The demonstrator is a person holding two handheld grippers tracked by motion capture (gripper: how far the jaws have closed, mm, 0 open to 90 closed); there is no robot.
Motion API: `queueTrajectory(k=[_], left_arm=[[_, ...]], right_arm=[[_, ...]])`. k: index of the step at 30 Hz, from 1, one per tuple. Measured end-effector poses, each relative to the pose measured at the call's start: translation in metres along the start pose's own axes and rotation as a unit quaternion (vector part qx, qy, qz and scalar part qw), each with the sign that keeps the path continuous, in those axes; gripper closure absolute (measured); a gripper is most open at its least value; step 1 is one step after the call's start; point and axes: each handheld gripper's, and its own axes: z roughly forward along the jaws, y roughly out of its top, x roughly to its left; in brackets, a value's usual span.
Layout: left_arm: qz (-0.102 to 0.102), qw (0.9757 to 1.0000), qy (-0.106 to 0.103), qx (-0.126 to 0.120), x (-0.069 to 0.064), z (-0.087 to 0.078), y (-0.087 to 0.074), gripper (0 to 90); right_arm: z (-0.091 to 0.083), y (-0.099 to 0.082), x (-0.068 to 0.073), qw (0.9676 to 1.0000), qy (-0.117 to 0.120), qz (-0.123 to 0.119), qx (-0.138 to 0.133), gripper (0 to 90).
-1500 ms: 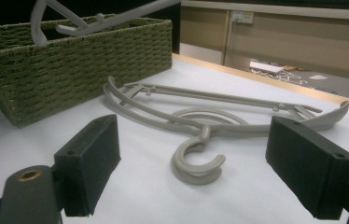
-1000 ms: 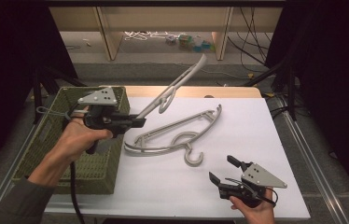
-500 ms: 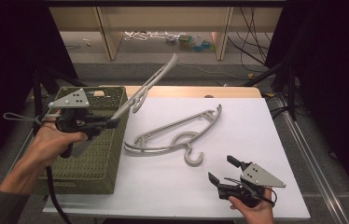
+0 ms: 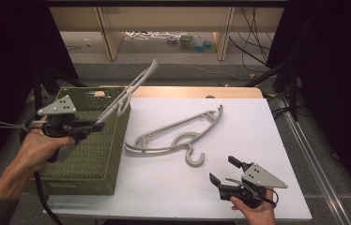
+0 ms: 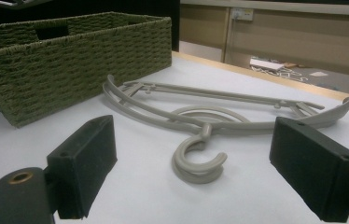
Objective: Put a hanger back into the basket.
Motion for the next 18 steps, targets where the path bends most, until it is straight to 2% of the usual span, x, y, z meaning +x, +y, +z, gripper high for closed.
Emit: queueTrajectory(k=[1, 4, 5, 6, 8, 11, 16, 18], left_arm=[[-0.003, 0.9999, 0.01, 0.003, 0.003, -0.002, -0.003, 81.9], [-0.007, 0.9996, 0.023, 0.012, 0.01, -0.007, -0.01, 82.0], [-0.003, 0.9995, 0.026, 0.02, 0.013, -0.009, -0.013, 81.9], [-0.011, 0.9993, 0.031, 0.017, 0.016, -0.011, -0.018, 81.9], [-0.01, 0.9993, 0.032, 0.019, 0.019, -0.014, -0.022, 81.9], [-0.011, 0.9991, 0.037, 0.02, 0.022, -0.016, -0.026, 81.9], [-0.001, 0.9979, 0.05, 0.041, 0.028, -0.022, -0.035, 81.9], [-0.007, 0.998, 0.05, 0.038, 0.031, -0.022, -0.04, 81.9]], right_arm=[[0.0, 0.0, 0.0, 1.0, -0.002, 0.0, 0.0, 15.6], [0.0, 0.0, 0.0, 1.0, 0.0, 0.0, 0.003, 15.6], [0.001, 0.0, 0.0, 1.0, 0.006, 0.005, -0.001, 15.6], [0.001, 0.0, 0.0, 1.0, 0.006, 0.005, 0.0, 15.6], [0.0, 0.0, 0.0, 1.0, 0.0, 0.0, 0.003, 15.6], [0.001, 0.0, 0.0, 1.0, 0.004, 0.005, -0.001, 15.6], [0.002, -0.001, 0.0, 0.9999, 0.006, 0.007, -0.004, 15.6], [0.002, 0.0, 0.0, 1.0, 0.005, 0.007, -0.004, 15.6]])
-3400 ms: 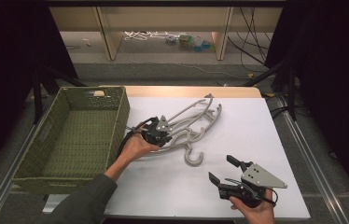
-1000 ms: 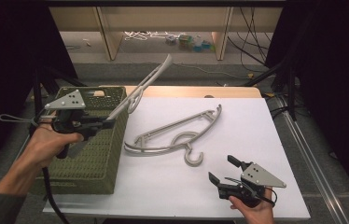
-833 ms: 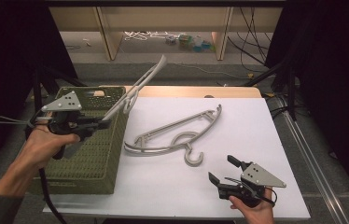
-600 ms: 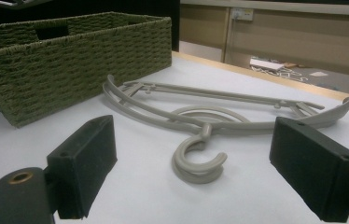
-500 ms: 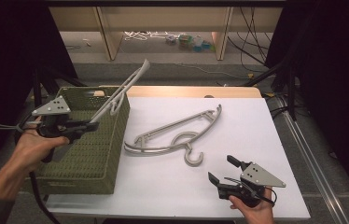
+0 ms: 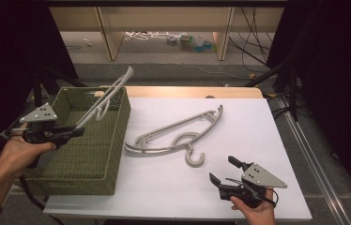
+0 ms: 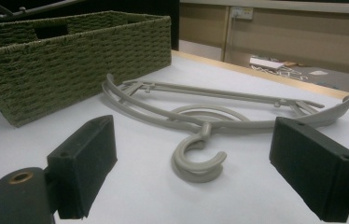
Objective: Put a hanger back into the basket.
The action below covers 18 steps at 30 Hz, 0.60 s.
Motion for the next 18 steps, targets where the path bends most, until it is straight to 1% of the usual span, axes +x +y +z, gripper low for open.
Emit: queueTrajectory(k=[1, 2, 6, 7, 8, 9, 10, 11, 12, 13, 16, 17, 18], left_arm=[[-0.001, 1.0, -0.002, 0.002, 0.002, 0.0, -0.002, 81.9], [-0.001, 1.0, 0.003, 0.004, 0.003, 0.0, -0.004, 81.9], [-0.006, 0.9998, 0.012, 0.014, 0.009, 0.001, -0.011, 82.0], [-0.006, 0.9998, 0.012, 0.015, 0.011, 0.001, -0.013, 82.0], [-0.007, 0.9997, 0.013, 0.018, 0.012, 0.001, -0.014, 82.0], [-0.012, 0.9996, 0.013, 0.02, 0.013, 0.001, -0.016, 82.0], [-0.011, 0.9995, 0.018, 0.022, 0.013, 0.001, -0.017, 81.9], [-0.008, 0.9995, 0.019, 0.023, 0.014, 0.001, -0.018, 81.9], [-0.007, 0.9995, 0.018, 0.024, 0.015, 0.001, -0.019, 81.9], [-0.007, 0.9995, 0.015, 0.027, 0.016, 0.001, -0.02, 82.0], [0.002, 0.9993, 0.017, 0.034, 0.017, 0.003, -0.024, 81.9], [0.002, 0.9994, 0.013, 0.033, 0.019, 0.004, -0.026, 81.9], [0.006, 0.9993, 0.015, 0.033, 0.021, 0.004, -0.027, 81.9]], right_arm=[[0.0, 0.0, 0.0, 1.0, 0.001, 0.0, 0.0, 15.6], [0.0, 0.0, 0.0, 1.0, 0.001, -0.001, 0.001, 15.6], [0.0, 0.0, 0.0, 1.0, 0.001, -0.002, 0.001, 15.6], [0.0, 0.0, 0.0, 1.0, 0.0, -0.002, 0.003, 15.6], [-0.001, 0.0, 0.0, 0.9999, -0.005, -0.006, 0.012, 15.6], [-0.001, 0.0, 0.0, 0.9999, -0.005, -0.006, 0.012, 15.6], [-0.001, 0.0, 0.0, 0.9999, -0.005, -0.006, 0.012, 15.6], [0.0, 0.0, 0.0, 1.0, 0.0, -0.003, 0.003, 15.6], [0.0, 0.0, 0.0, 1.0, 0.0, -0.002, 0.003, 15.6], [-0.001, 0.0, 0.0, 0.9999, -0.005, -0.005, 0.012, 15.7], [-0.001, 0.0, 0.0, 0.9999, -0.006, -0.005, 0.011, 15.6], [-0.001, 0.0, 0.0, 1.0, 0.001, -0.004, 0.009, 15.7], [-0.001, 0.0, 0.0, 1.0, 0.001, -0.004, 0.009, 15.7]])
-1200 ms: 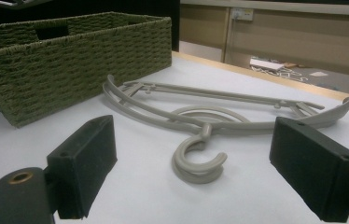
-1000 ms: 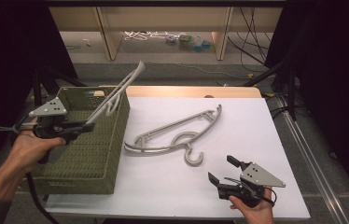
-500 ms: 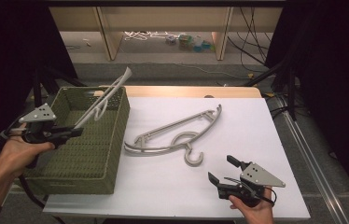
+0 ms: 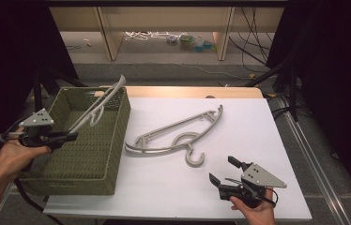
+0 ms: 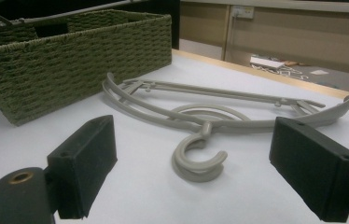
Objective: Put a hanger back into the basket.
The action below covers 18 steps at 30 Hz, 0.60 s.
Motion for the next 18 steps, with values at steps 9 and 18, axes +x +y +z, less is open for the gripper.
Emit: queueTrajectory(k=[9, 18], left_arm=[[-0.007, 0.9998, -0.002, 0.019, 0.005, 0.005, -0.016, 81.9], [0.015, 0.9991, -0.006, 0.04, 0.007, 0.0, -0.024, 81.9]], right_arm=[[0.0, 0.0, -0.002, 1.0, -0.007, -0.002, 0.004, 15.7], [0.0, -0.001, -0.002, 1.0, -0.007, 0.005, 0.001, 15.7]])
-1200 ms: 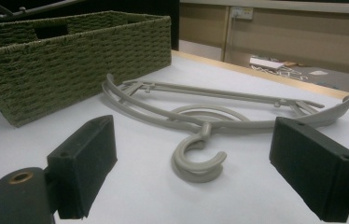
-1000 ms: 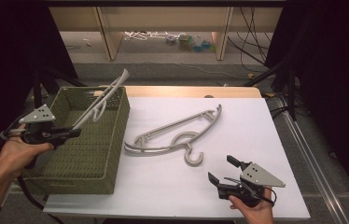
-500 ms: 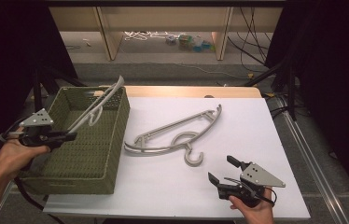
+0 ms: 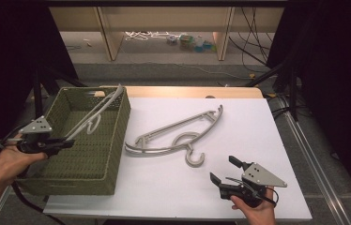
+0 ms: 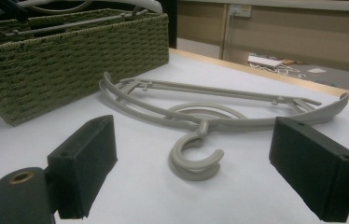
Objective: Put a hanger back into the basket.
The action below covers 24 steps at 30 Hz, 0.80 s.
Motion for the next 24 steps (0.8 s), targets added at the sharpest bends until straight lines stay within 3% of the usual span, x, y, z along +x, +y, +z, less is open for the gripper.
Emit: queueTrajectory(k=[3, 6, 8, 9, 11, 14, 15, 16, 18, 19, 20, 21, 22, 24], left_arm=[[-0.006, 1.0, -0.004, 0.001, -0.001, 0.001, -0.003, 81.9], [0.0, 0.9998, -0.004, 0.017, -0.002, 0.006, -0.006, 81.8], [-0.011, 0.9997, -0.006, 0.022, -0.003, 0.011, -0.008, 81.8], [-0.004, 0.9995, -0.006, 0.031, -0.003, 0.013, -0.008, 81.7], [-0.024, 0.9991, -0.009, 0.034, -0.004, 0.019, -0.009, 81.7], [-0.028, 0.9982, -0.005, 0.053, -0.005, 0.027, -0.009, 81.7], [-0.025, 0.9977, -0.005, 0.063, -0.005, 0.027, -0.008, 81.6], [-0.007, 0.9962, -0.02, 0.084, -0.003, 0.026, -0.006, 81.6], [-0.001, 0.9953, -0.024, 0.094, -0.003, 0.028, -0.006, 81.5], [-0.007, 0.995, -0.024, 0.096, -0.005, 0.03, -0.006, 81.4], [0.002, 0.9938, -0.027, 0.108, -0.004, 0.031, -0.005, 81.4], [0.006, 0.9939, -0.026, 0.108, -0.004, 0.032, -0.005, 81.3], [-0.004, 0.9951, -0.02, 0.097, -0.006, 0.035, -0.005, 81.3], [-0.009, 0.9949, -0.02, 0.099, -0.007, 0.037, -0.005, 81.1]], right_arm=[[-0.001, 0.0, 0.0, 1.0, -0.004, -0.004, 0.002, 15.7], [-0.001, 0.001, 0.0, 1.0, -0.006, -0.005, 0.001, 15.7], [0.0, 0.0, 0.0, 1.0, -0.001, -0.004, 0.0, 15.7], [-0.001, 0.0, 0.0, 1.0, -0.002, -0.004, 0.001, 15.7], [-0.001, 0.0, 0.0, 1.0, -0.003, -0.004, 0.0, 15.7], [-0.001, 0.0, 0.0, 1.0, -0.006, -0.006, 0.001, 15.7], [0.0, 0.0, 0.0, 1.0, 0.003, 0.002, -0.003, 15.7], [0.0, 0.0, 0.0, 1.0, 0.003, 0.002, -0.003, 15.7], [-0.001, 0.001, 0.0, 1.0, -0.003, -0.007, 0.0, 15.7], [0.0, 0.0, 0.0, 1.0, 0.003, 0.001, -0.001, 15.7], [0.0, 0.0, 0.0, 1.0, 0.003, 0.001, -0.001, 15.7], [-0.002, 0.001, -0.001, 0.9999, -0.004, -0.005, 0.011, 15.7], [-0.001, 0.001, 0.0, 1.0, -0.005, -0.006, 0.001, 15.7], [-0.001, 0.001, 0.0, 1.0, -0.005, -0.006, 0.002, 15.7]])
